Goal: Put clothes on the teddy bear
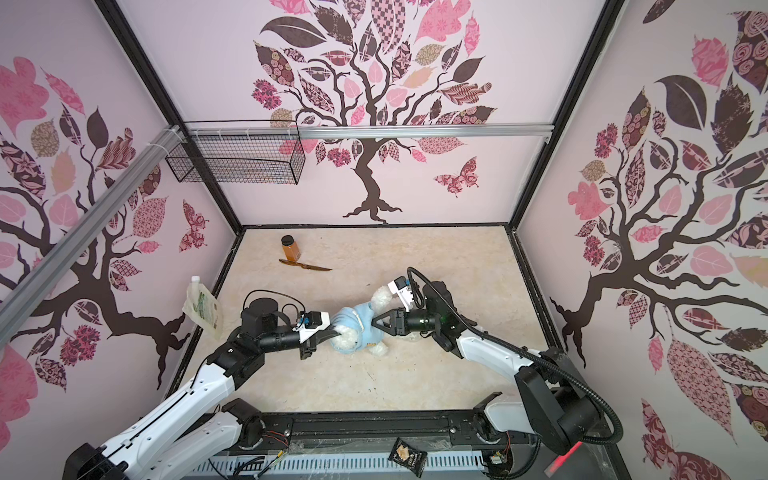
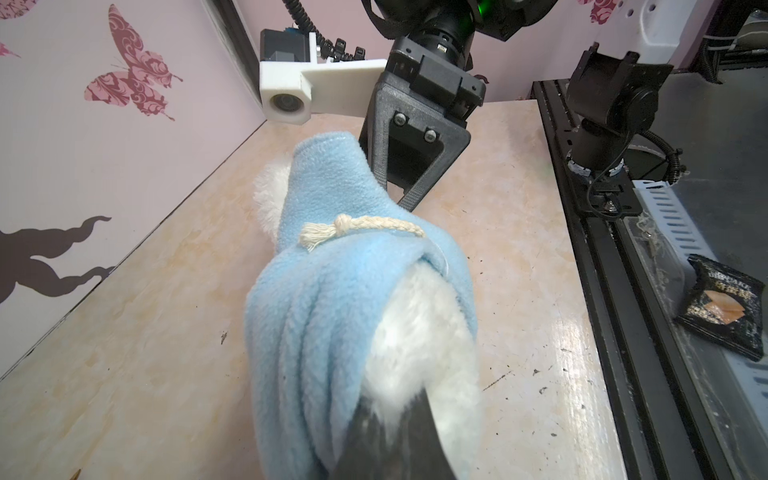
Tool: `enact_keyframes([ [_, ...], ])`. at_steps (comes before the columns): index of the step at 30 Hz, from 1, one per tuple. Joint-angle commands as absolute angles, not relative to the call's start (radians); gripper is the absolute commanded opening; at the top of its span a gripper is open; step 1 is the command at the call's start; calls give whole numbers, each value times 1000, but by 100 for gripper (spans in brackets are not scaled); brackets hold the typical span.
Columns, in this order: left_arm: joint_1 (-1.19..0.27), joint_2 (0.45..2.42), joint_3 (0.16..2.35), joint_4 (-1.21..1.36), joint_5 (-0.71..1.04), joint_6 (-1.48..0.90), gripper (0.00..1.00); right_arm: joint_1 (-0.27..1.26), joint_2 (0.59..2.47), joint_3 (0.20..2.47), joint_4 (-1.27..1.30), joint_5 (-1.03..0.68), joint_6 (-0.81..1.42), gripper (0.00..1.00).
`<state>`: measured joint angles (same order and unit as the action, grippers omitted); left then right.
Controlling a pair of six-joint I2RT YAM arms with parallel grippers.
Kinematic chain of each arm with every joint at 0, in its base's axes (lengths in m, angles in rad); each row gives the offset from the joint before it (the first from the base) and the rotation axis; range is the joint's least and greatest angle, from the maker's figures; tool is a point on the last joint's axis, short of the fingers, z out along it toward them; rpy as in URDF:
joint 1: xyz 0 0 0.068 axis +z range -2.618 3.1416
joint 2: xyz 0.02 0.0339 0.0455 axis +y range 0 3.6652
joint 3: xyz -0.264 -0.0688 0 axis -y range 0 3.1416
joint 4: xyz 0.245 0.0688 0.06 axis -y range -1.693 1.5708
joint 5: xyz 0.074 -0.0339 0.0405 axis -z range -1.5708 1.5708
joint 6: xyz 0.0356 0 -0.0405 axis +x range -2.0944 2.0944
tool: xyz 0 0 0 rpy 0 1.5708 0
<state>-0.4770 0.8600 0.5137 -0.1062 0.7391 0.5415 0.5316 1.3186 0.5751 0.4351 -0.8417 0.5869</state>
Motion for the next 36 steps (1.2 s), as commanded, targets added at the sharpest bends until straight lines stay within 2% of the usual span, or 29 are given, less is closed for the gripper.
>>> enact_keyframes([
  [1,-492,859,517,-119,762,590,0,537,1363,615,514,-819,623,34],
  [5,-517,857,520,-162,744,636,0,537,1385,637,521,-760,665,14],
  [9,-553,850,536,-247,720,692,0,514,1343,644,364,-542,650,0],
  [16,-749,835,577,-480,530,824,0,290,1244,481,460,-346,778,0],
  [20,-845,858,595,-592,405,867,0,245,1216,447,477,-288,817,0],
  [26,-837,769,572,-517,415,829,0,244,1177,386,471,-232,812,0],
  [30,-788,693,539,-456,479,802,0,178,1141,307,499,-188,843,0],
  [34,-775,720,543,-486,479,833,0,130,1167,285,557,-220,876,0],
  [36,-775,753,554,-492,477,843,0,143,1201,324,556,-303,840,0],
])
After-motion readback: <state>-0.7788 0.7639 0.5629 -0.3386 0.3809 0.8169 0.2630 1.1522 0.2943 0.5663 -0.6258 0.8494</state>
